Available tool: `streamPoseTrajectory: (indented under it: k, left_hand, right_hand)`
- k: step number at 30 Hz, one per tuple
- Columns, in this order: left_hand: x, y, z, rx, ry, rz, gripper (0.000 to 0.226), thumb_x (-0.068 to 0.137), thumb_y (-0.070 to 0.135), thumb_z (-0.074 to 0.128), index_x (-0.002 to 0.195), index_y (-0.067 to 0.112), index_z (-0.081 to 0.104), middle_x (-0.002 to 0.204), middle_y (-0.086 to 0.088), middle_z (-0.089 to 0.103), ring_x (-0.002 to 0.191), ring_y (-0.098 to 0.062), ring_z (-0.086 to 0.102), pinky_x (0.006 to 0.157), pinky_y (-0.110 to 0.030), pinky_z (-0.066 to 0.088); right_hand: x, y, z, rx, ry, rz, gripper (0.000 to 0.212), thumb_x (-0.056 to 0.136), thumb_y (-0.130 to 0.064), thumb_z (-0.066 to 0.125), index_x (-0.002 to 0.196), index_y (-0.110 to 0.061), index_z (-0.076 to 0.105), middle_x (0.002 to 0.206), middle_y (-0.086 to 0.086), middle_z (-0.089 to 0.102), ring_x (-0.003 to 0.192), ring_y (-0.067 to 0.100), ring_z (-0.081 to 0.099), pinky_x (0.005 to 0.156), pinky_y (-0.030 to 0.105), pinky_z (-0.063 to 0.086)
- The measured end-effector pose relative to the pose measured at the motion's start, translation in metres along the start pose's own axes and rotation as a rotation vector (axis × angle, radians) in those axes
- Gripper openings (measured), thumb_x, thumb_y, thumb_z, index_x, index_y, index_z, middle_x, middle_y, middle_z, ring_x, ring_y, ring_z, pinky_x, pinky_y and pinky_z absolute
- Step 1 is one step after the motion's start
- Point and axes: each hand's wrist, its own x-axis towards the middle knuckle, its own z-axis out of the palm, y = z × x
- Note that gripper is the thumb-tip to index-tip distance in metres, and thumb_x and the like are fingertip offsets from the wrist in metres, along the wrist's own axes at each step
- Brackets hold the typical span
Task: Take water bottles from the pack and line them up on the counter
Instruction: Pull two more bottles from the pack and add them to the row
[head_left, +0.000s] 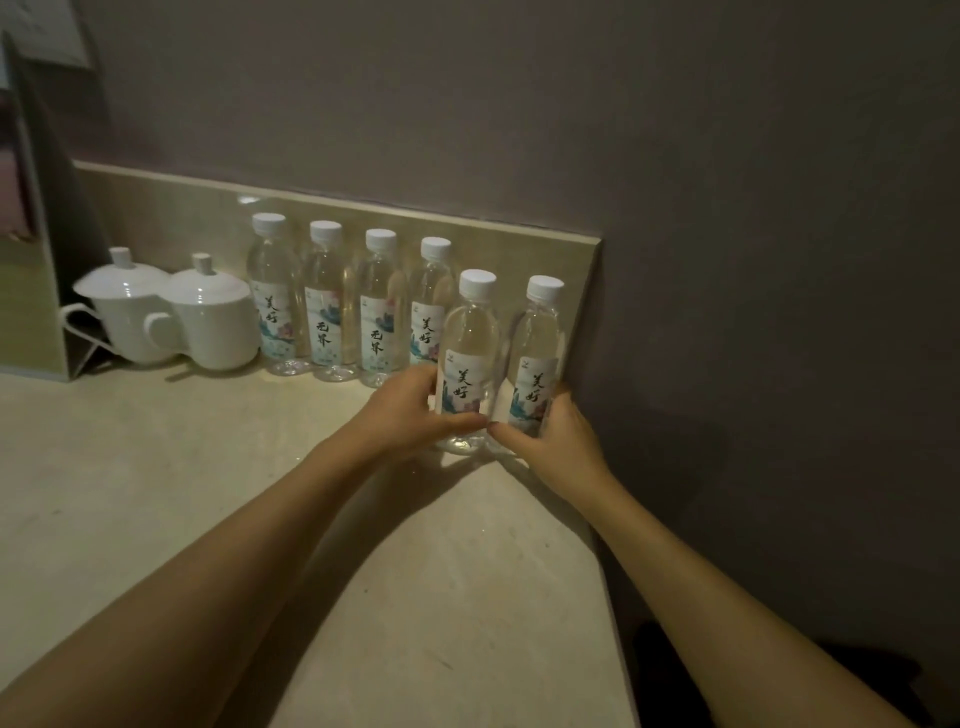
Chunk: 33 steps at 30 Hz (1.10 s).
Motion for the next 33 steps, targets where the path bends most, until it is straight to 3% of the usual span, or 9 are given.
streamPoseTrajectory:
  k: [2, 6, 11, 15, 18, 20, 22, 24, 33]
  left_hand:
    - [0.000, -0.001, -0.001, 0.072, 0.021, -0.023, 0.042, 0.076, 0.038, 0.080, 0.113, 0.023, 0.066, 0.100, 0.006, 0.069, 0.086, -0.007, 0.065, 0.074, -0.026, 0.055]
    - [0.003, 0.002, 0.006, 0.036, 0.043, -0.035, 0.040, 0.078, 0.034, 0.080, 0.113, 0.020, 0.067, 0.097, 0.007, 0.068, 0.082, -0.002, 0.063, 0.069, -0.021, 0.053]
    - [0.008, 0.011, 0.019, -0.050, 0.097, -0.080, 0.039, 0.081, 0.028, 0.079, 0.115, 0.014, 0.067, 0.110, -0.006, 0.072, 0.085, -0.023, 0.070, 0.080, -0.049, 0.061]
    - [0.012, 0.014, 0.029, 0.028, 0.194, -0.132, 0.047, 0.080, 0.036, 0.079, 0.116, 0.011, 0.062, 0.114, -0.006, 0.068, 0.098, -0.020, 0.064, 0.084, -0.037, 0.055]
    - [0.010, 0.013, 0.033, 0.062, 0.267, -0.172, 0.047, 0.077, 0.040, 0.080, 0.104, 0.016, 0.050, 0.107, -0.004, 0.059, 0.093, -0.017, 0.056, 0.063, -0.020, 0.042]
    - [0.008, 0.013, 0.033, 0.062, 0.261, -0.174, 0.047, 0.078, 0.040, 0.080, 0.101, 0.021, 0.043, 0.100, -0.002, 0.060, 0.088, -0.017, 0.058, 0.058, -0.019, 0.040]
    - [0.008, 0.015, 0.036, 0.023, 0.238, -0.172, 0.043, 0.082, 0.035, 0.077, 0.104, 0.020, 0.044, 0.100, -0.005, 0.068, 0.089, -0.022, 0.067, 0.068, -0.034, 0.056]
    - [0.008, 0.018, 0.039, 0.015, 0.248, -0.173, 0.042, 0.086, 0.032, 0.074, 0.112, 0.015, 0.046, 0.108, -0.010, 0.069, 0.098, -0.028, 0.069, 0.084, -0.047, 0.058]
    - [0.020, 0.020, 0.044, 0.011, 0.326, -0.181, 0.054, 0.088, 0.029, 0.072, 0.128, 0.007, 0.043, 0.128, -0.014, 0.062, 0.119, -0.032, 0.060, 0.098, -0.049, 0.052]
  right_hand:
    - [-0.001, 0.002, -0.005, 0.064, -0.070, 0.011, 0.067, 0.076, -0.032, 0.079, 0.132, -0.020, 0.044, 0.126, 0.002, 0.060, 0.109, 0.018, 0.063, 0.089, 0.045, 0.057]
    - [-0.002, 0.003, -0.005, 0.093, -0.006, 0.017, 0.053, 0.080, -0.022, 0.077, 0.125, -0.016, 0.050, 0.121, 0.002, 0.063, 0.107, 0.019, 0.064, 0.085, 0.045, 0.059]
    - [0.003, 0.002, -0.004, 0.114, 0.062, 0.031, 0.050, 0.081, -0.020, 0.076, 0.122, -0.016, 0.048, 0.122, 0.004, 0.062, 0.106, 0.019, 0.065, 0.083, 0.043, 0.060]
    - [0.011, 0.001, -0.006, 0.061, 0.083, 0.055, 0.050, 0.081, -0.021, 0.076, 0.120, -0.013, 0.046, 0.123, 0.008, 0.061, 0.107, 0.024, 0.065, 0.082, 0.045, 0.059]
    - [0.014, 0.004, -0.005, 0.024, 0.093, 0.049, 0.050, 0.079, -0.024, 0.076, 0.118, -0.013, 0.046, 0.121, 0.008, 0.061, 0.104, 0.025, 0.065, 0.081, 0.047, 0.059]
    - [0.016, 0.006, -0.004, 0.020, 0.091, 0.049, 0.050, 0.079, -0.025, 0.076, 0.118, -0.015, 0.046, 0.120, 0.007, 0.061, 0.104, 0.024, 0.065, 0.081, 0.047, 0.059]
    - [0.017, 0.007, -0.003, 0.008, 0.091, 0.048, 0.051, 0.080, -0.027, 0.075, 0.119, -0.015, 0.046, 0.121, 0.006, 0.061, 0.105, 0.024, 0.064, 0.083, 0.047, 0.058]
    - [0.020, 0.007, -0.002, -0.004, 0.097, 0.044, 0.052, 0.080, -0.028, 0.075, 0.121, -0.015, 0.046, 0.123, 0.006, 0.062, 0.108, 0.023, 0.063, 0.087, 0.046, 0.057]
    - [0.038, 0.003, 0.003, -0.041, 0.103, 0.064, 0.052, 0.081, -0.028, 0.074, 0.122, -0.013, 0.046, 0.129, 0.009, 0.060, 0.114, 0.027, 0.061, 0.091, 0.046, 0.055]
